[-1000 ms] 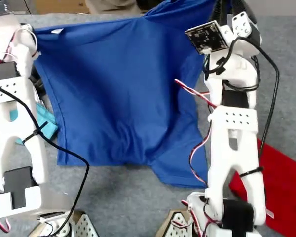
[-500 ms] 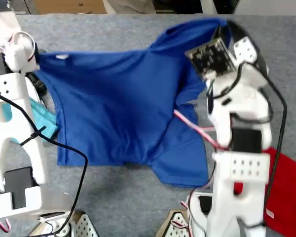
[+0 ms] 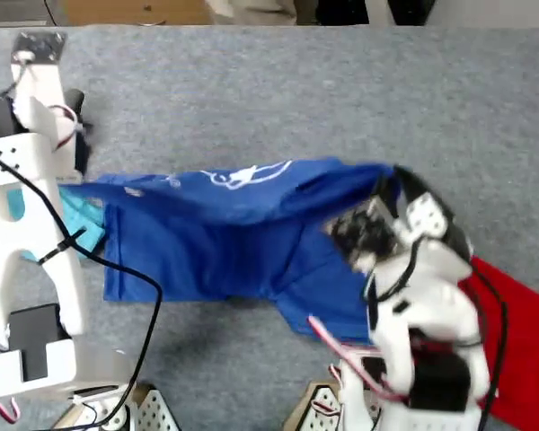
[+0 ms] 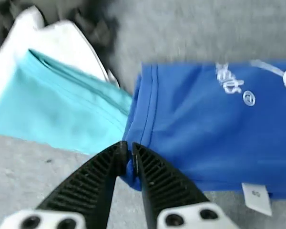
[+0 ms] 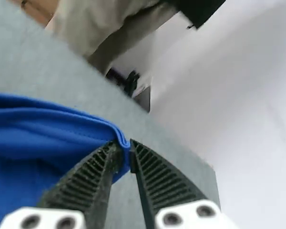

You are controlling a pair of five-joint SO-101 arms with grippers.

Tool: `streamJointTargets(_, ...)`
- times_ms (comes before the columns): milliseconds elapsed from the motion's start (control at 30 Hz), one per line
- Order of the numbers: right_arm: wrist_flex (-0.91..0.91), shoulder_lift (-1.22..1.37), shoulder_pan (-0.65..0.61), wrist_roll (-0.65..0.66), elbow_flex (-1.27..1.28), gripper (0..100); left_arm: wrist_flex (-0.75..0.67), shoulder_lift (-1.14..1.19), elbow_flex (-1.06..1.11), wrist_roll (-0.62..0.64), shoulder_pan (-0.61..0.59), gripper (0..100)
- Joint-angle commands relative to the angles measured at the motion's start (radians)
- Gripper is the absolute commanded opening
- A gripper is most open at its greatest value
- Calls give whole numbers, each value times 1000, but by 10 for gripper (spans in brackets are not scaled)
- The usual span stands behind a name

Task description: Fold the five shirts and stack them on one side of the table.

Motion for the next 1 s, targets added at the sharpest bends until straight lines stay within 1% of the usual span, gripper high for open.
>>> streamJointTargets(0,172,-127,-5,68,25,4,-48,-10,137,-6,-9,19)
streamJointTargets(100,290,-200,-5,103,38,4,-104,-10,264,-6,-12,19)
streamJointTargets(200,361,-225,31,127,38,4,-166,-12,379,-5,-12,19)
streamJointTargets(333,410,-197,108,192,38,4,-244,-62,525,-5,-11,19)
streamJointTargets(433,382,-150,134,207,38,4,-319,-136,594,-3,-14,19)
streamJointTargets(500,265,-102,134,199,38,4,-371,-188,591,14,-14,19)
streamJointTargets(533,176,-71,134,173,38,4,-400,-213,578,46,-14,19)
streamJointTargets(667,-275,70,134,57,31,4,-496,-305,486,195,-12,19)
streamJointTargets(767,-555,168,140,21,-5,4,-528,-372,400,244,-11,19)
streamJointTargets(833,-643,216,142,9,-74,4,-525,-418,344,249,-11,19)
streamJointTargets(967,-661,246,157,2,-246,4,-523,-533,282,245,-12,19)
